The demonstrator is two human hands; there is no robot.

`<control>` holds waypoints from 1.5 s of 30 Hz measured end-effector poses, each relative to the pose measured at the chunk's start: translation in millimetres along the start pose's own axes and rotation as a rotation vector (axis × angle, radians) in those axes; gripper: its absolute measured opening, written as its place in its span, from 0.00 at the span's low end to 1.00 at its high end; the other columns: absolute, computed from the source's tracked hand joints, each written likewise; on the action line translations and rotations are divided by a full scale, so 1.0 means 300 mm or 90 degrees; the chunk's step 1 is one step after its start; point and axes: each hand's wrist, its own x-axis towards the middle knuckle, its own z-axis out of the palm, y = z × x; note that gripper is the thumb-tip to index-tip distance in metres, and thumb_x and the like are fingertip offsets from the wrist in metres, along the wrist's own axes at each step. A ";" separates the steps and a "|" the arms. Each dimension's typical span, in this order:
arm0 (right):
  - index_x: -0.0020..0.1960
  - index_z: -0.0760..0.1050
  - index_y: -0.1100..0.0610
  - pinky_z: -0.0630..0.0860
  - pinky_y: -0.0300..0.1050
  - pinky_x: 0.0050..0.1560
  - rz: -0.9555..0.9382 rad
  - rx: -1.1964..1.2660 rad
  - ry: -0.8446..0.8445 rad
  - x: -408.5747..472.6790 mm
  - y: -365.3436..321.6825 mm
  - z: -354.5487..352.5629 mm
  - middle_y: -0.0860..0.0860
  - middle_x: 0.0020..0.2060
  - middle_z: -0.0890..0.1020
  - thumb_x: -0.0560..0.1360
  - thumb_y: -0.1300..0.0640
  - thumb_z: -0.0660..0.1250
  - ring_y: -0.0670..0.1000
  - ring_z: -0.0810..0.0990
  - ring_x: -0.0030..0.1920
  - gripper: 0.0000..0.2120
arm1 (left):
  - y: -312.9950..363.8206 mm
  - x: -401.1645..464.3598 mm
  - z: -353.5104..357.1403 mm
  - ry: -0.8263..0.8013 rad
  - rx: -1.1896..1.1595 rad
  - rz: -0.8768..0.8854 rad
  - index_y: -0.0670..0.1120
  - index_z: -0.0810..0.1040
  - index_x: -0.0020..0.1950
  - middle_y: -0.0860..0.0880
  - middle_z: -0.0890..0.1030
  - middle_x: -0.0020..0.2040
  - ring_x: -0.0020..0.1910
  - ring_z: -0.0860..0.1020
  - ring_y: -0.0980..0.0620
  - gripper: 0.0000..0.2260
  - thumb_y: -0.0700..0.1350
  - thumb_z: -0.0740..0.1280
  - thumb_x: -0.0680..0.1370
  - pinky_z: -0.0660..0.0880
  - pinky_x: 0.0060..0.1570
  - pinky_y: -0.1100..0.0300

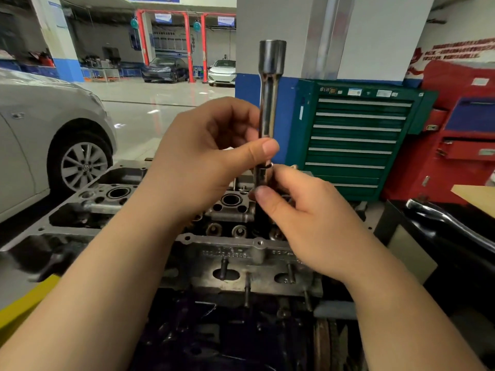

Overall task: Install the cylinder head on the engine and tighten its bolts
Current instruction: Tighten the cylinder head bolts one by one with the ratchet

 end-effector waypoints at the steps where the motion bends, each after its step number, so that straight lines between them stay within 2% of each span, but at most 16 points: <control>1: 0.57 0.77 0.44 0.81 0.59 0.49 0.004 0.036 -0.009 0.001 0.003 -0.006 0.45 0.45 0.84 0.83 0.41 0.59 0.46 0.83 0.47 0.11 | -0.002 0.001 -0.003 -0.019 -0.011 0.000 0.40 0.82 0.58 0.37 0.85 0.51 0.52 0.84 0.36 0.12 0.42 0.76 0.77 0.81 0.58 0.38; 5: 0.57 0.79 0.48 0.81 0.63 0.54 0.015 0.078 -0.031 0.001 0.004 -0.020 0.47 0.48 0.86 0.85 0.48 0.61 0.50 0.84 0.51 0.09 | -0.012 -0.001 -0.002 -0.074 -0.046 -0.001 0.39 0.82 0.61 0.36 0.84 0.55 0.57 0.83 0.36 0.11 0.39 0.71 0.80 0.79 0.63 0.37; 9: 0.51 0.79 0.42 0.78 0.41 0.45 0.007 0.069 0.019 0.009 0.005 -0.009 0.34 0.45 0.85 0.80 0.44 0.68 0.37 0.83 0.47 0.04 | -0.014 -0.006 0.004 -0.029 -0.140 -0.026 0.39 0.81 0.64 0.36 0.85 0.52 0.52 0.84 0.40 0.16 0.39 0.73 0.76 0.81 0.59 0.41; 10: 0.49 0.78 0.41 0.74 0.33 0.40 0.010 0.055 0.049 0.010 0.004 -0.003 0.33 0.44 0.84 0.78 0.41 0.70 0.35 0.82 0.46 0.06 | -0.011 -0.009 0.009 -0.015 -0.150 -0.025 0.39 0.80 0.65 0.37 0.85 0.51 0.50 0.85 0.43 0.18 0.39 0.74 0.75 0.82 0.57 0.45; 12: 0.46 0.77 0.40 0.72 0.29 0.35 0.012 0.032 0.099 0.010 0.002 0.010 0.34 0.41 0.84 0.73 0.36 0.72 0.35 0.81 0.43 0.10 | -0.005 -0.014 0.022 0.000 -0.145 -0.006 0.40 0.80 0.64 0.41 0.87 0.48 0.47 0.86 0.47 0.19 0.38 0.77 0.75 0.82 0.52 0.53; 15: 0.51 0.80 0.41 0.75 0.35 0.42 -0.001 0.091 0.100 0.007 -0.008 0.016 0.35 0.43 0.85 0.75 0.37 0.70 0.36 0.83 0.46 0.10 | -0.005 -0.018 0.031 0.010 -0.118 0.011 0.39 0.80 0.64 0.42 0.88 0.48 0.47 0.87 0.46 0.16 0.35 0.74 0.77 0.82 0.52 0.56; 19: 0.60 0.83 0.45 0.80 0.50 0.59 0.004 0.189 0.050 0.008 -0.009 0.005 0.38 0.50 0.87 0.81 0.54 0.69 0.40 0.85 0.54 0.09 | -0.007 -0.018 0.025 -0.021 -0.131 -0.015 0.38 0.77 0.70 0.43 0.88 0.52 0.50 0.88 0.45 0.16 0.33 0.68 0.82 0.82 0.55 0.55; 24: 0.52 0.81 0.45 0.80 0.44 0.51 0.036 0.155 0.106 0.012 -0.006 0.016 0.38 0.45 0.86 0.77 0.52 0.75 0.39 0.85 0.48 0.05 | 0.014 -0.006 0.015 -0.001 -0.153 -0.038 0.45 0.83 0.64 0.43 0.88 0.53 0.52 0.87 0.41 0.13 0.38 0.72 0.80 0.84 0.55 0.47; 27: 0.50 0.80 0.44 0.76 0.37 0.45 0.038 0.122 0.135 0.013 -0.002 0.025 0.37 0.44 0.86 0.75 0.47 0.76 0.38 0.84 0.46 0.06 | 0.024 0.014 0.026 0.043 -0.140 -0.023 0.45 0.86 0.59 0.35 0.84 0.53 0.49 0.85 0.37 0.11 0.40 0.76 0.77 0.85 0.52 0.40; 29: 0.51 0.81 0.44 0.77 0.39 0.47 0.026 0.149 0.124 0.016 0.002 0.019 0.37 0.45 0.86 0.76 0.48 0.75 0.38 0.84 0.47 0.06 | 0.019 0.025 0.036 0.041 -0.102 0.007 0.42 0.85 0.60 0.37 0.86 0.51 0.48 0.86 0.40 0.11 0.39 0.75 0.78 0.85 0.51 0.43; 32: 0.60 0.82 0.46 0.80 0.49 0.61 -0.007 0.237 0.050 0.017 0.011 0.001 0.40 0.53 0.87 0.79 0.56 0.72 0.41 0.84 0.57 0.11 | 0.010 0.021 0.046 0.004 -0.116 0.040 0.43 0.82 0.65 0.42 0.88 0.50 0.47 0.88 0.45 0.13 0.35 0.70 0.81 0.84 0.50 0.52; 34: 0.61 0.82 0.48 0.80 0.51 0.63 -0.008 0.273 0.028 0.018 0.015 -0.006 0.42 0.53 0.87 0.79 0.58 0.71 0.43 0.85 0.57 0.12 | 0.003 0.018 0.049 -0.013 -0.151 0.033 0.41 0.80 0.68 0.42 0.88 0.50 0.49 0.88 0.45 0.14 0.34 0.67 0.82 0.84 0.52 0.53; 37: 0.53 0.83 0.47 0.84 0.50 0.53 0.015 0.261 0.097 0.018 0.005 0.006 0.42 0.45 0.88 0.74 0.54 0.78 0.44 0.87 0.48 0.09 | -0.003 0.016 0.052 -0.004 -0.180 0.015 0.41 0.82 0.65 0.44 0.88 0.51 0.51 0.87 0.46 0.13 0.37 0.70 0.81 0.83 0.54 0.52; 41: 0.44 0.76 0.46 0.80 0.44 0.36 0.045 0.131 0.226 0.019 -0.017 0.039 0.40 0.38 0.85 0.64 0.41 0.82 0.43 0.84 0.37 0.19 | -0.002 0.010 0.057 0.048 -0.132 0.032 0.46 0.85 0.56 0.40 0.85 0.48 0.44 0.84 0.47 0.11 0.40 0.77 0.74 0.83 0.50 0.49; 43: 0.47 0.78 0.45 0.82 0.47 0.42 0.040 0.160 0.186 0.023 -0.020 0.039 0.40 0.41 0.86 0.68 0.40 0.79 0.43 0.85 0.40 0.16 | -0.007 0.009 0.051 0.072 -0.123 0.042 0.47 0.85 0.55 0.42 0.86 0.46 0.44 0.84 0.47 0.10 0.40 0.77 0.75 0.83 0.50 0.52; 45: 0.55 0.83 0.46 0.83 0.51 0.55 0.010 0.242 0.087 0.025 -0.013 0.026 0.41 0.47 0.87 0.76 0.46 0.74 0.44 0.87 0.50 0.09 | -0.012 0.006 0.045 0.069 -0.137 0.042 0.45 0.85 0.58 0.44 0.87 0.46 0.46 0.86 0.44 0.10 0.38 0.75 0.77 0.83 0.51 0.52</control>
